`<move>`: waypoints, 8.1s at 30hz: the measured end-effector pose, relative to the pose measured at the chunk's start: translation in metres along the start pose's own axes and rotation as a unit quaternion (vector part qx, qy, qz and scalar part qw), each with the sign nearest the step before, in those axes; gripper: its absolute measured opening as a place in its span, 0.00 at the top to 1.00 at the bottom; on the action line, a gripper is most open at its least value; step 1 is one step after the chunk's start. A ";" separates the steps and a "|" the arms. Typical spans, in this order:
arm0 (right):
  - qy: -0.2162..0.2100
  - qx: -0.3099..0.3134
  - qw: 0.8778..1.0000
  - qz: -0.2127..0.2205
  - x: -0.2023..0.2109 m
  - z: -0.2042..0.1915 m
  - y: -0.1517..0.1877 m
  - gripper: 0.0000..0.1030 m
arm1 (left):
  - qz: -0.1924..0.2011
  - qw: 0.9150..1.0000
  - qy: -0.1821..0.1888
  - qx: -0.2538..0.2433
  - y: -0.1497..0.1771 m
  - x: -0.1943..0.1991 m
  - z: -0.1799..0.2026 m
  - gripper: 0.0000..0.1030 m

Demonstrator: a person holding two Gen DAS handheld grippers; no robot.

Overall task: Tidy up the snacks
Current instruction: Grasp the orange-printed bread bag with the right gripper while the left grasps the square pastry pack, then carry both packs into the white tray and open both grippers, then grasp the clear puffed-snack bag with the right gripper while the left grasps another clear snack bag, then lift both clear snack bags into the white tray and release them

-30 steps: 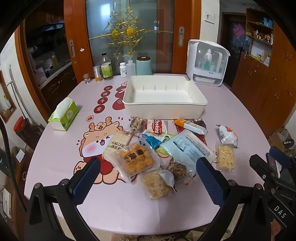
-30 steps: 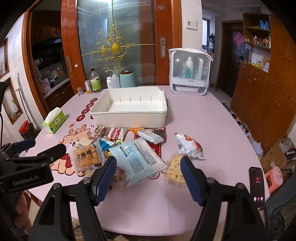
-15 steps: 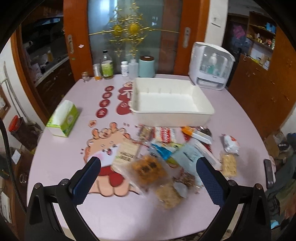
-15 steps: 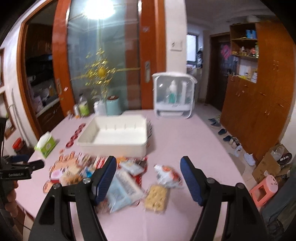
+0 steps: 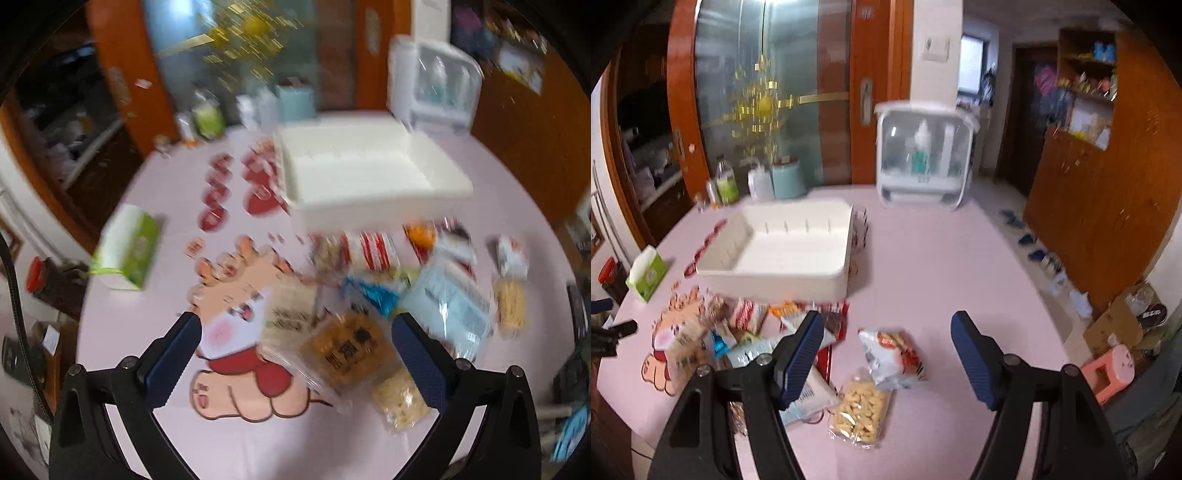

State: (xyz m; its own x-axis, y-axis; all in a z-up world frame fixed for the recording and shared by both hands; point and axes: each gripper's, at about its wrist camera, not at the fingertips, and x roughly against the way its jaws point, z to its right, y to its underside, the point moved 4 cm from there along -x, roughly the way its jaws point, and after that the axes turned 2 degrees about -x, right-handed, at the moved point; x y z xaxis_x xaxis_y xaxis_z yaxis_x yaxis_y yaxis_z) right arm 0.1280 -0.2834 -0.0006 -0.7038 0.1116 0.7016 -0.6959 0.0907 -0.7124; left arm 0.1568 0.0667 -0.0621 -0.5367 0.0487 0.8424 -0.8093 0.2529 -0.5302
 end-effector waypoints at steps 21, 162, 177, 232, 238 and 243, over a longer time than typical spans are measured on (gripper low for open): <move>-0.042 -0.014 0.975 -0.216 -0.185 0.024 0.063 0.30 | -0.181 0.959 0.111 -0.188 0.046 -0.138 0.065 0.01; -0.008 -0.090 0.989 -0.116 -0.073 0.007 0.134 0.32 | -0.099 0.987 0.126 0.017 0.118 -0.085 0.107 0.01; -0.026 -0.069 0.985 -0.154 -0.126 -0.021 0.139 0.32 | -0.084 0.994 0.060 0.041 0.106 -0.095 0.097 0.09; -0.001 0.025 0.998 -0.051 -0.038 -0.078 0.124 0.41 | 0.063 0.995 0.071 0.044 0.104 -0.010 0.042 0.48; -0.022 0.049 0.998 -0.029 -0.018 -0.091 0.108 0.41 | 0.077 0.994 0.075 0.031 0.089 0.012 0.045 0.48; -0.036 0.069 0.997 0.009 0.008 -0.099 0.071 0.41 | 0.099 0.993 0.053 0.031 0.048 0.044 0.028 0.48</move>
State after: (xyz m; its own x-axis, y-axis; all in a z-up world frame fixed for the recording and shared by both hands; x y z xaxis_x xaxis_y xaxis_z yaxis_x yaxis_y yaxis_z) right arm 0.0870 -0.1782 -0.0469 -0.7217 0.0405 0.6911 -0.6922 -0.0488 -0.7200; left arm 0.0872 0.0541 -0.0532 -0.6609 0.1930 0.7252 -0.7057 0.1691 -0.6881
